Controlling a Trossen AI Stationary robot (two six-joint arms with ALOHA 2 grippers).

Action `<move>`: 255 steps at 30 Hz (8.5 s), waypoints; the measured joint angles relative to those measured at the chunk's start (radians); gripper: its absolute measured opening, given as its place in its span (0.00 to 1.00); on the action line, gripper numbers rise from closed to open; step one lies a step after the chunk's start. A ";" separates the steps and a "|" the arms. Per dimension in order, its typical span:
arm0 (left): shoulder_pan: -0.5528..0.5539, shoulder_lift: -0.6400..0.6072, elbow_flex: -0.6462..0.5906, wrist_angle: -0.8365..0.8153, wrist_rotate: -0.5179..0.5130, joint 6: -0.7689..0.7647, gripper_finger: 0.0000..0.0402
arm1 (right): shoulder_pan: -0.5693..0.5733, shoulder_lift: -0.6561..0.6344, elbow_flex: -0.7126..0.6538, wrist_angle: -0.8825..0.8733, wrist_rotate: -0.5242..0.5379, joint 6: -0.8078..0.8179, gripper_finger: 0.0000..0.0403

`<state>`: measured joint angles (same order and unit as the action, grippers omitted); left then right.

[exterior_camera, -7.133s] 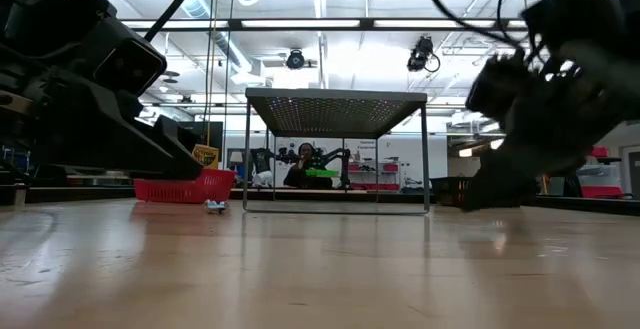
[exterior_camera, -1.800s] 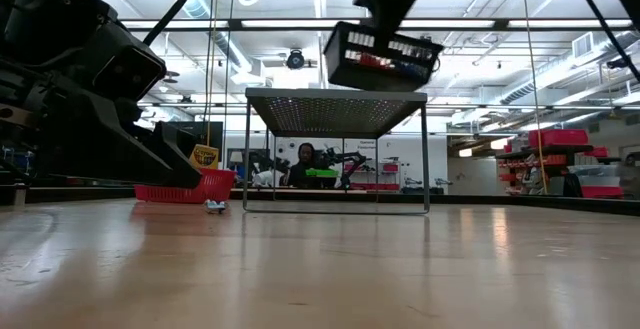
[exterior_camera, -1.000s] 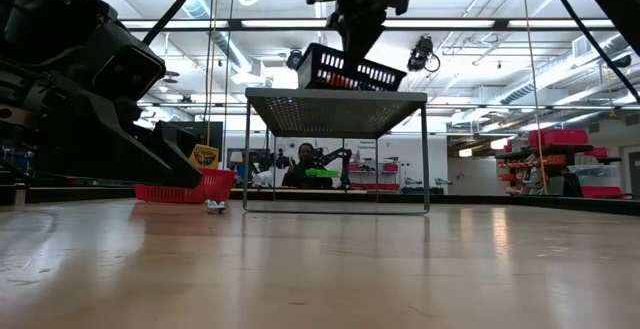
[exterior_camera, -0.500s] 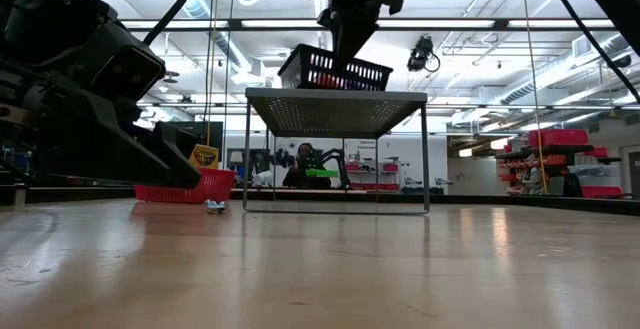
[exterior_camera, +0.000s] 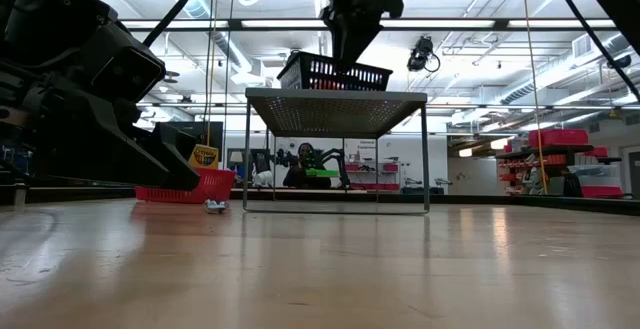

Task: Pick & Place Office Desk Supplies
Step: Put the black basket on the shelf, then move the red basket to the center of the table

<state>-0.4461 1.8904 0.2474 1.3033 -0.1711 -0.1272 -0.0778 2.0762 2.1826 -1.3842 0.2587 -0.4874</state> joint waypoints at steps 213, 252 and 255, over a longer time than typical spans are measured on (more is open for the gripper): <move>0.634 -0.348 0.481 -1.885 -0.335 0.395 0.01 | 0.681 -0.394 -1.771 2.533 0.010 0.428 0.01; 0.648 -0.438 0.500 -1.846 -0.418 0.418 0.64 | 0.681 -0.394 -1.770 2.548 -0.021 0.450 0.01; 0.676 -0.438 0.500 -1.846 -0.375 0.433 0.64 | 0.681 -0.394 -1.770 2.548 -0.021 0.450 0.01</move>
<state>0.2300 1.4525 0.7479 -0.5427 -0.5464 0.3053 0.6029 1.6817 0.4122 1.1638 0.2374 -0.0376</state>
